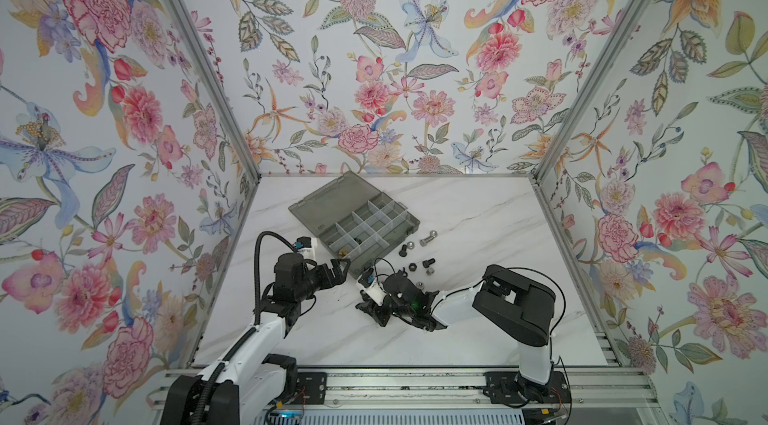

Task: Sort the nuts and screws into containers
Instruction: 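Lower the right gripper and close it on the black wing nut, then carry the black wing nut to the compartment with the other black one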

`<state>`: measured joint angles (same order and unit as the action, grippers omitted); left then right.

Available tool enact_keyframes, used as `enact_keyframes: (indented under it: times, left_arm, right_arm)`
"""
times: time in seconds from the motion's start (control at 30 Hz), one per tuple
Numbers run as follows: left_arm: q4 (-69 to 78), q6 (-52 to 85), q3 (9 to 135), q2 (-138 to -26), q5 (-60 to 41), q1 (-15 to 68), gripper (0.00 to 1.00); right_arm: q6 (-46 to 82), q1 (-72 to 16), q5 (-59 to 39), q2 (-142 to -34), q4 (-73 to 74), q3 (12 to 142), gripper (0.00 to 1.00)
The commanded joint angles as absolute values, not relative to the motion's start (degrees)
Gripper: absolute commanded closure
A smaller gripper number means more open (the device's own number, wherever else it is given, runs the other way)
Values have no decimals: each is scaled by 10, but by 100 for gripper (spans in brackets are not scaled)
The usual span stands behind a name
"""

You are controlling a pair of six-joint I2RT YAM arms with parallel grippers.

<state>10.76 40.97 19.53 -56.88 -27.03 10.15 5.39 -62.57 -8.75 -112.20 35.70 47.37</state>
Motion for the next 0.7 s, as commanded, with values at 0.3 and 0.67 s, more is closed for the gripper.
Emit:
enact_keyframes:
  times: [0.3, 0.67]
  left_arm:
    - [108, 403, 189, -560, -278, 105, 1]
    - [105, 402, 189, -556, -279, 105, 1]
  right_arm:
    - [61, -626, -96, -1124, 362, 468, 89]
    - [80, -579, -183, -1047, 404, 431, 95]
